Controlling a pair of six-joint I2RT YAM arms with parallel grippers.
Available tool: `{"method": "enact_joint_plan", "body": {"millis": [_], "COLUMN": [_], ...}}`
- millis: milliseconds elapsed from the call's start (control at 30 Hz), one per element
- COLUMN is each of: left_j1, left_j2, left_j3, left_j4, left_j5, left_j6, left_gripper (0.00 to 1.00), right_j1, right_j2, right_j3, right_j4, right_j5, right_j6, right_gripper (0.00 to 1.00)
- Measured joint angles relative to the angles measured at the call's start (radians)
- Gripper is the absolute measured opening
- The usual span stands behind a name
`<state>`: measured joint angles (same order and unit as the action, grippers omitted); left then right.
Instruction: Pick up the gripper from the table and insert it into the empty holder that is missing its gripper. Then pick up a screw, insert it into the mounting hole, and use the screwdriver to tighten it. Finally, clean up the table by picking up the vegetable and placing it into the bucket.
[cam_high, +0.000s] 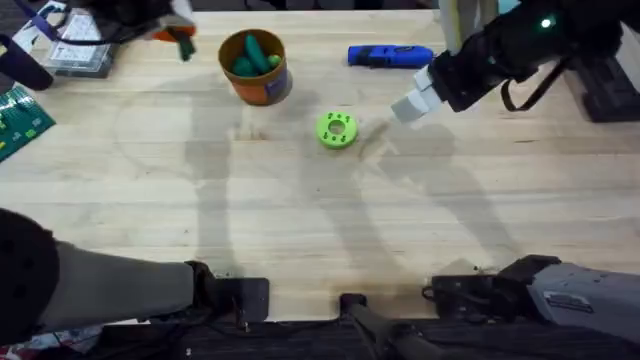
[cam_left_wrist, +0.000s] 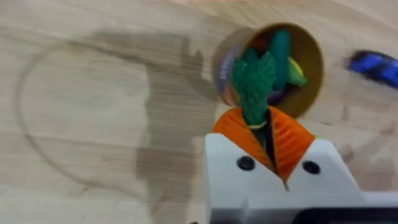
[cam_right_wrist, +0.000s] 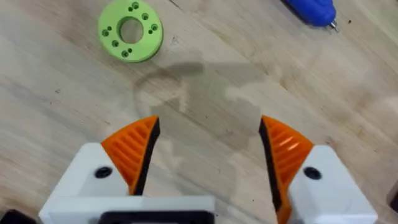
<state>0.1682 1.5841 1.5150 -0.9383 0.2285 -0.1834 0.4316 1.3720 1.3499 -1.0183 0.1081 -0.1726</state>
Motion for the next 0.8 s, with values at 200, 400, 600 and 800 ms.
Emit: {"method": "enact_joint_plan", "body": {"millis": [200, 400, 600, 800], "left_j1": [-0.122, -0.182, -0.186, -0.186], "left_j2": [0.04, 0.123, 0.217, 0.25], "left_j3": [0.0, 0.0, 0.0, 0.0], "left_j4": [0.053, 0.109, 0.117, 0.145], "left_j5": [0.025, 0.038, 0.037, 0.037], "left_j6": [0.028, 0.037, 0.038, 0.045], "left_gripper": [0.017, 0.017, 0.017, 0.5], "right_j1": [0.0, 0.0, 0.0, 0.0], "right_j2": [0.0, 0.0, 0.0, 0.0], "right_j3": [0.0, 0.0, 0.0, 0.0], "right_j4": [0.0, 0.0, 0.0, 0.0], "right_j5": [0.0, 0.0, 0.0, 0.0], "right_j6": [0.0, 0.0, 0.0, 0.0], "right_gripper": [0.964, 0.964, 0.964, 0.964]}}
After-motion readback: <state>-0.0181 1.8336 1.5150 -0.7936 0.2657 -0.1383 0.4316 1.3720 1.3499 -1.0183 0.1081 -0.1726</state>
